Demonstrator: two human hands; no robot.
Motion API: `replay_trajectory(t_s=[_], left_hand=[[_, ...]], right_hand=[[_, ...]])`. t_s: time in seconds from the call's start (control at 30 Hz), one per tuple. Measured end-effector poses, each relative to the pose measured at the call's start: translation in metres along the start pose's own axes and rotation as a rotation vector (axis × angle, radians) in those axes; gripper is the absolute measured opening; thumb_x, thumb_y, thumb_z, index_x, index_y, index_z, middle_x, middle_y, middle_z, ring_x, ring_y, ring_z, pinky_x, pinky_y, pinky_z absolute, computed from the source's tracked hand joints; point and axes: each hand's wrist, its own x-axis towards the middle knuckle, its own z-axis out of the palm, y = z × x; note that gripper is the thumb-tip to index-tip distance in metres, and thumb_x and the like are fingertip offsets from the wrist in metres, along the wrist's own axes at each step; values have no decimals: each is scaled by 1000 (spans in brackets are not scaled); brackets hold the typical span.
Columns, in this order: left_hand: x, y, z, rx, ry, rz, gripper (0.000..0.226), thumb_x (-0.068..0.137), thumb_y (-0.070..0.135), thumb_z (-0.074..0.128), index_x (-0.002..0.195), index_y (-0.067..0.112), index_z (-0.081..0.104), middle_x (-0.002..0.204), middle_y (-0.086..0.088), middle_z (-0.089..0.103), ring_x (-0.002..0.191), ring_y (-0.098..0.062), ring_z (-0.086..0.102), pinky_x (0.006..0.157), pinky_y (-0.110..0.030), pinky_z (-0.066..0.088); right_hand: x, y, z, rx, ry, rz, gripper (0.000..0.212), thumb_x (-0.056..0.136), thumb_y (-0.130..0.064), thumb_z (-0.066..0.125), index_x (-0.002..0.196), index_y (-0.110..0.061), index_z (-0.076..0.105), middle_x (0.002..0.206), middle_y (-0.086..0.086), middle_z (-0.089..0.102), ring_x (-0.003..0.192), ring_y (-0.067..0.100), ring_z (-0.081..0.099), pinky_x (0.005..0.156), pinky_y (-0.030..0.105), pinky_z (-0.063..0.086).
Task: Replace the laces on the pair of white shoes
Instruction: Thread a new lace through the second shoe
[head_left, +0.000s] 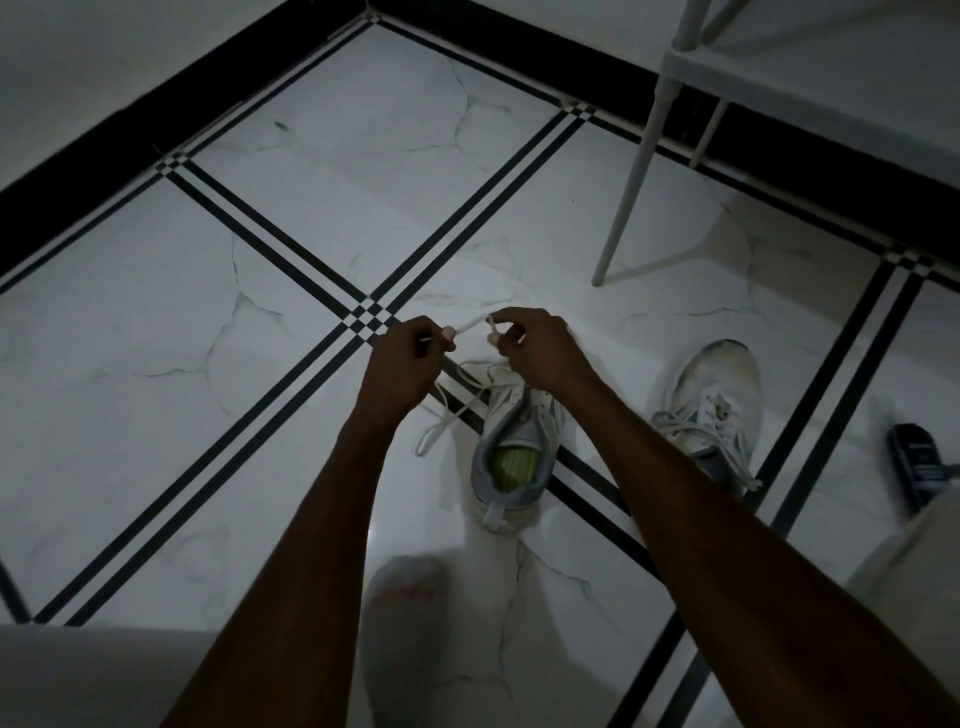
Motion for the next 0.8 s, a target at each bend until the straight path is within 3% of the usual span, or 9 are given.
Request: replay_trajectory(t_s=[0.1,0.2,0.33,0.43,0.57,0.63,0.7,0.8], left_hand=[[2,4,5,-2,47,75,27,95,40,69,84,15,74,71,12,69,62,4,63,56,-9,40],[3,13,7,-138,107,99,25,90,39,75,87,14,77,79,10,73,71,-2,68,65,-15,49],[2,23,12,-551,117,-145,36,89,43,76,100,9,75,92,-3,76,75,-5,66,63,-19,50],[3,26,18,-737,75,-191,40,90,35,75,104,-2,68,103,-4,78,88,-11,67,65,-24,47],[3,34,21,-691,44,-88,25,93,21,73,91,0,59,88,-9,78,77,-11,69,68,-18,50],[3,33,25,-624,15,-47,31,90,22,77,94,-5,63,80,-11,77,76,-16,73,69,-19,52],[2,30,33,-526,-8,-21,26,87,20,80,90,-3,68,75,-10,76,73,-17,75,64,-20,54],[-1,25,48,-409,-41,23,16,84,18,81,83,3,75,73,-6,76,71,-18,75,67,-31,60]], right_hand=[[-3,-8,4,-15,-69,-43,17,92,-25,69,105,-17,75,85,2,74,72,14,67,70,26,53],[-7,-10,6,43,-107,3,15,92,-22,68,98,-14,78,84,4,76,72,15,69,68,26,55],[-12,-5,6,10,-167,59,19,91,-28,71,99,-13,79,92,6,77,81,14,69,71,20,52],[-19,5,-9,19,-147,139,25,89,-22,73,112,-14,75,110,5,74,94,11,66,84,17,48],[-27,13,-43,-62,5,286,20,86,-19,73,105,-14,74,107,5,72,94,13,66,79,19,48],[-30,16,-50,-85,-56,404,21,81,-26,77,97,-15,73,105,6,72,95,17,67,76,24,52],[-34,15,-48,-50,-155,501,35,75,-30,82,100,-8,72,104,17,71,94,28,70,76,37,60],[-44,10,-34,9,-155,561,49,71,-33,84,101,1,65,106,25,67,95,36,70,76,50,61]])
